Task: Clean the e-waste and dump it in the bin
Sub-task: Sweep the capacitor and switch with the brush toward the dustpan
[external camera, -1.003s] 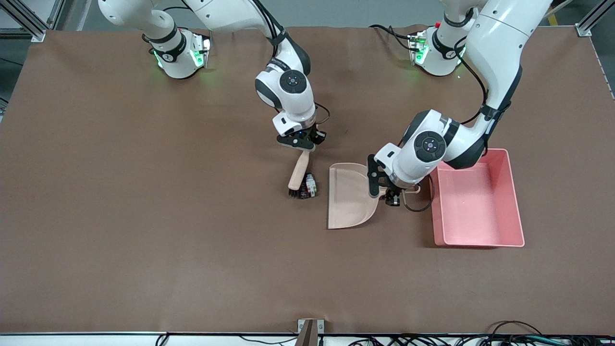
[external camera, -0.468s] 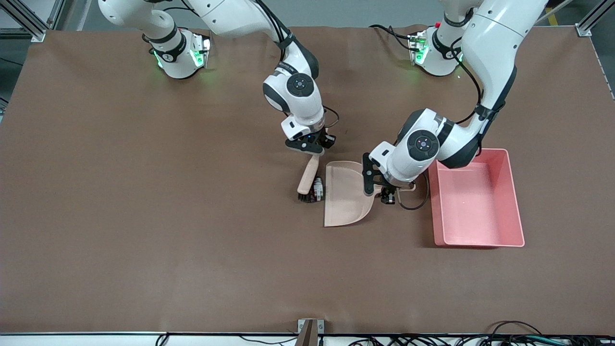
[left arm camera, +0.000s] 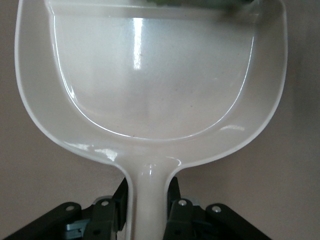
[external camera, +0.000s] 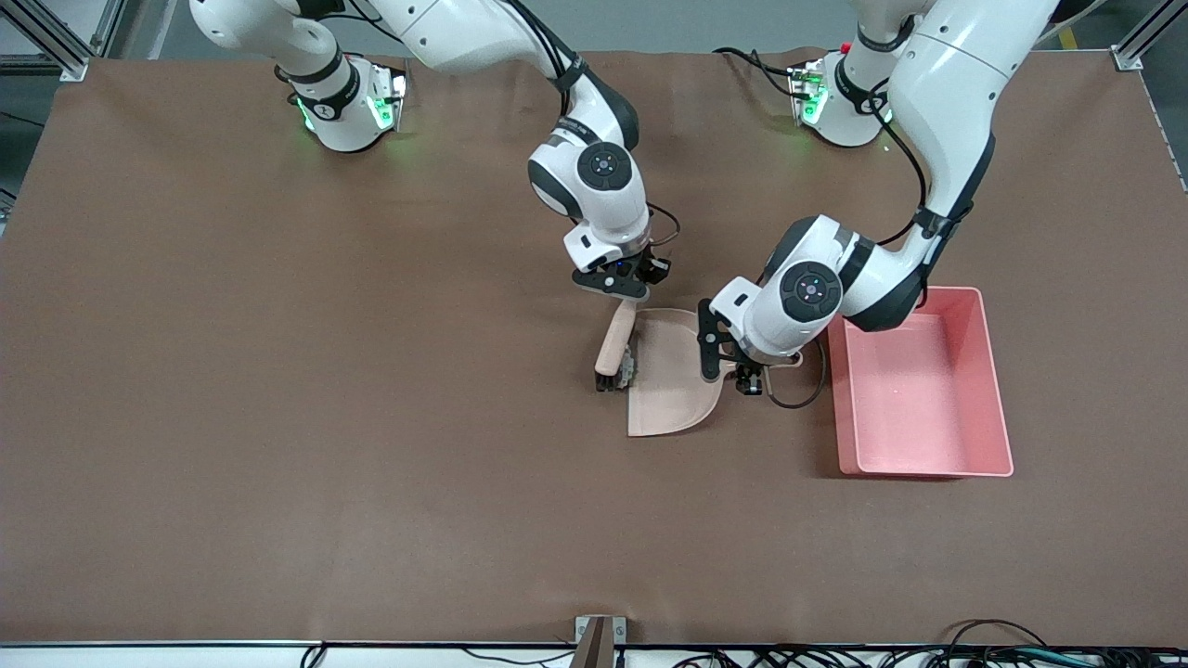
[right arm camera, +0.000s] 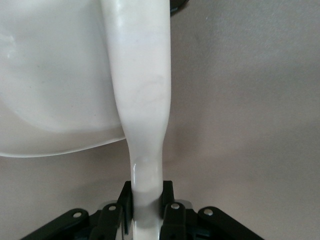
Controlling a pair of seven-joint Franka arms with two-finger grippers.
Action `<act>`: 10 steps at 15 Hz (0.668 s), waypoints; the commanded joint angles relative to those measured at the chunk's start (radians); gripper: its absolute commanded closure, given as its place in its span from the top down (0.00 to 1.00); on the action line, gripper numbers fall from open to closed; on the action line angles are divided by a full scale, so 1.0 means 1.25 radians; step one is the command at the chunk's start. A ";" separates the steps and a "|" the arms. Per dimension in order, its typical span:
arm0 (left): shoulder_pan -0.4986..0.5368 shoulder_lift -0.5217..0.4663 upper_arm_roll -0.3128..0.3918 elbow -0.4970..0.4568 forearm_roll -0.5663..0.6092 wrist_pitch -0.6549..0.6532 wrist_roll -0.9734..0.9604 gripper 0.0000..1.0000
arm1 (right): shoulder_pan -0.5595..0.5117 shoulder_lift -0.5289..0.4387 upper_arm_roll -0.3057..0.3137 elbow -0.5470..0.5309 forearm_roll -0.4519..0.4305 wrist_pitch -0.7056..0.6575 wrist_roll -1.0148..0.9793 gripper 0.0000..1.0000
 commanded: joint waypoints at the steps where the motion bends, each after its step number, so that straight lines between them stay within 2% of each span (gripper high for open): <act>1: -0.015 0.018 0.001 0.029 0.017 -0.019 -0.019 0.00 | -0.009 0.042 0.013 0.077 0.013 -0.042 -0.006 0.00; 6: -0.014 0.015 0.001 0.029 0.020 -0.027 -0.019 0.00 | -0.018 0.040 0.021 0.160 0.049 -0.142 -0.007 0.00; 10: -0.012 0.011 0.001 0.031 0.020 -0.038 -0.019 0.00 | -0.042 0.029 0.018 0.182 0.052 -0.230 -0.039 0.00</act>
